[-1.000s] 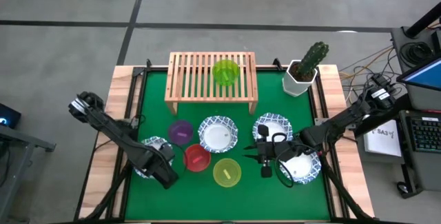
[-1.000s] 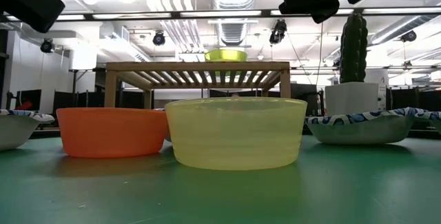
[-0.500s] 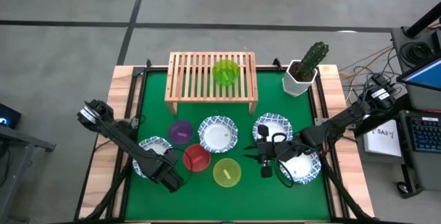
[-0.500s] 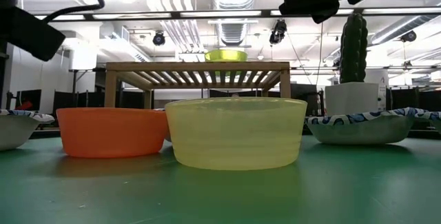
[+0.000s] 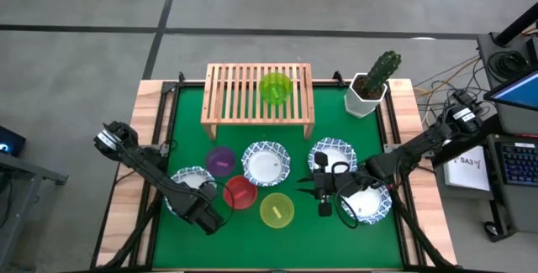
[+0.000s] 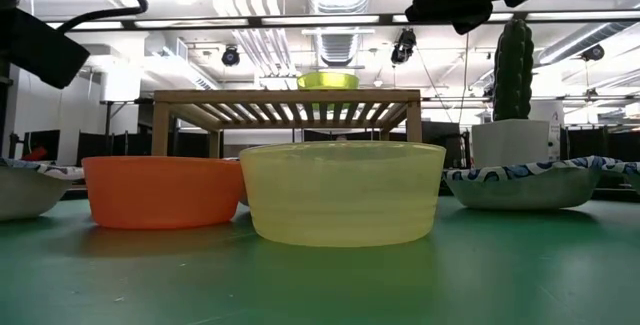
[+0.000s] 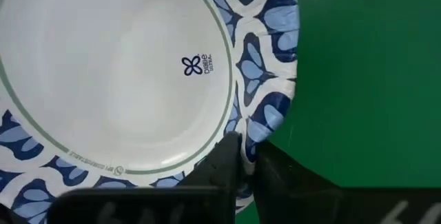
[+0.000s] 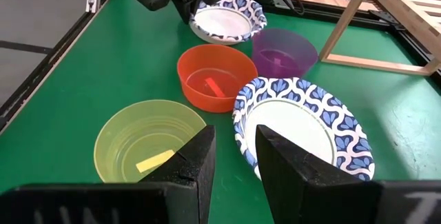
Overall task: Place and stack bowls onto a shelf
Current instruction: Put the large blue patterned bowl on the shelf
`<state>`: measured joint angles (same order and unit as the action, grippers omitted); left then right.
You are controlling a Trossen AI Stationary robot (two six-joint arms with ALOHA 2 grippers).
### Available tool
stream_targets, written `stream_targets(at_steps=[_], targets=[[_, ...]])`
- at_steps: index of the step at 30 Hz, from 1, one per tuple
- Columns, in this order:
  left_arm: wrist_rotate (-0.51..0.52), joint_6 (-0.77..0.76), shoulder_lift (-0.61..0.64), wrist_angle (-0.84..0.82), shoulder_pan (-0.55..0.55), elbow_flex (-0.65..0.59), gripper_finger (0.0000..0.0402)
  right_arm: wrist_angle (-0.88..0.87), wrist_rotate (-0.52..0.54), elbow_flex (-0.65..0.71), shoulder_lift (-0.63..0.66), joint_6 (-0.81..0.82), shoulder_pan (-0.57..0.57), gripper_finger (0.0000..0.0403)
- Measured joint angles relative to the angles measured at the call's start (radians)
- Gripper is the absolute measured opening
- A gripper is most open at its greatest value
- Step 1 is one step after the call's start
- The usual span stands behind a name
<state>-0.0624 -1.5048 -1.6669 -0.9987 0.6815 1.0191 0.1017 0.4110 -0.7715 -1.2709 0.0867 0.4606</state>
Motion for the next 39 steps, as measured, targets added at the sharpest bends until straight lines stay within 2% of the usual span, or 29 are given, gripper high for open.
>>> stream_targets(at_steps=[8, 15, 19, 23, 25, 28, 35, 39], targets=[[-0.082, 0.019, 0.032, 0.004, 0.003, 0.0, 0.0002, -0.001, 0.0, 0.0, 0.0, -0.001, 0.0, 0.0095], [-0.121, 0.197, 0.149, -0.008, 0.005, 0.005, 0.0, -0.002, 0.0, 0.005, 0.0, -0.005, 0.0, 0.0095], [-0.141, 0.253, 0.211, -0.037, 0.005, 0.072, 0.0, -0.002, 0.0, 0.013, 0.0, 0.004, 0.0, 0.0095], [-0.128, 0.275, 0.247, -0.104, 0.005, 0.191, 0.0, -0.002, 0.0, 0.022, 0.0, 0.005, 0.0, 0.0095], [-0.078, 0.302, 0.253, -0.154, 0.005, 0.266, 0.0, -0.001, 0.0, 0.023, 0.0, 0.005, 0.0, 0.0095], [0.049, 0.392, 0.256, -0.183, 0.005, 0.382, 0.0, -0.001, 0.0, 0.023, 0.0, 0.002, 0.0, 0.0095], [0.316, 0.79, 0.252, -0.19, -0.006, 0.608, 0.0, 0.0, 0.0, 0.023, 0.0, -0.006, 0.0, 0.0095], [0.564, 0.98, 0.252, -0.257, -0.039, 0.7, 0.0, 0.0, 0.0, 0.023, 0.0, -0.016, 0.0, 0.0095]])
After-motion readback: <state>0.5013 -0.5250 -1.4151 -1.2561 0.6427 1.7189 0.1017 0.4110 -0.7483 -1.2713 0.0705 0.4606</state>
